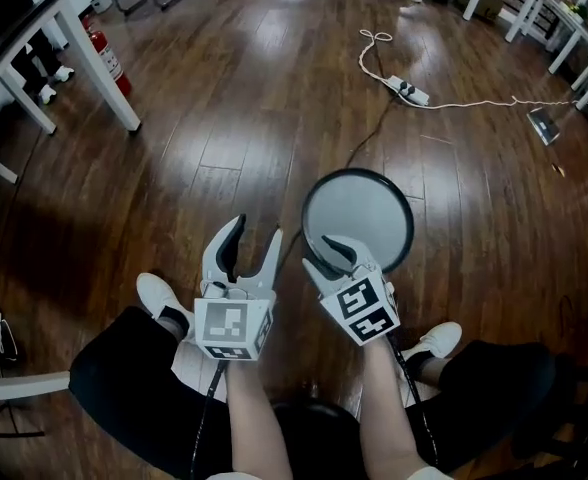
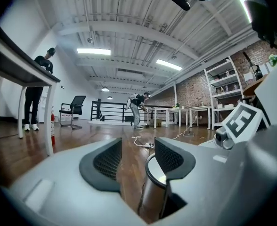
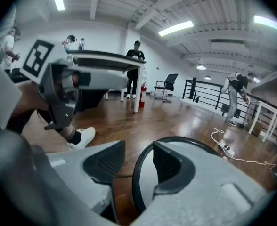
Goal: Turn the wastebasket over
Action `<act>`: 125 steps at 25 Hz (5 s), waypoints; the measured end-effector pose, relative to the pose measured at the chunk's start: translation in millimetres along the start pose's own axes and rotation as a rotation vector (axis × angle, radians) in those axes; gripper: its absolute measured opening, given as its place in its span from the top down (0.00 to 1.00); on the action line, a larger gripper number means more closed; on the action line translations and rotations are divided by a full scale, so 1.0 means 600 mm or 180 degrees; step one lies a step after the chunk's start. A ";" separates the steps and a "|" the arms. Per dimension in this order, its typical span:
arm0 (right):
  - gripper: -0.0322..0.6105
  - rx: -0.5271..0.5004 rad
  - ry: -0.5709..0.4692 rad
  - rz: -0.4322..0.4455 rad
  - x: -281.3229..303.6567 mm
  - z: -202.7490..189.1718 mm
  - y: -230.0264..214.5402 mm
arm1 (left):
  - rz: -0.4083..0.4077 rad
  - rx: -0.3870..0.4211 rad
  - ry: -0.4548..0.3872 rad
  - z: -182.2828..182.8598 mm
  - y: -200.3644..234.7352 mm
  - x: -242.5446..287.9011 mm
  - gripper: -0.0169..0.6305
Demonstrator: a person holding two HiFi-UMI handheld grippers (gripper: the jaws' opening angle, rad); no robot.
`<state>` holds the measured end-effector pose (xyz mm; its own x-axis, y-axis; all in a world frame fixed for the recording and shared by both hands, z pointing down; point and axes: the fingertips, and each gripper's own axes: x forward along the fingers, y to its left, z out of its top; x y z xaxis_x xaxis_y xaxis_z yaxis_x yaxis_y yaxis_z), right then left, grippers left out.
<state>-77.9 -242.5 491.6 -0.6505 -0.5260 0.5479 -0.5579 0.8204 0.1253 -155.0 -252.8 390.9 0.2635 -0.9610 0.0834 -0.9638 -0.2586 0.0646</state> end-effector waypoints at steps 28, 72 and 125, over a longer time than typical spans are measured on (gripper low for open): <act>0.87 0.2516 -0.0774 0.0103 -0.108 -0.097 -0.077 | 0.0329 -0.0537 0.0137 -0.045 0.026 -0.068 0.71; 0.80 0.2445 0.0649 -0.0427 -0.162 -0.331 -0.124 | -0.0233 -0.1965 0.1708 -0.308 -0.024 -0.102 0.91; 0.97 0.1175 -0.1429 -0.1325 -0.370 -0.077 -0.080 | -0.0700 -0.0222 -0.0175 0.030 -0.251 -0.141 0.95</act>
<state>117.0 -155.1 402.3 -0.4506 -0.8857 0.1121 -0.8925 0.4437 -0.0817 -32.7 -134.5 356.4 0.4623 -0.8867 0.0056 -0.8778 -0.4568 0.1441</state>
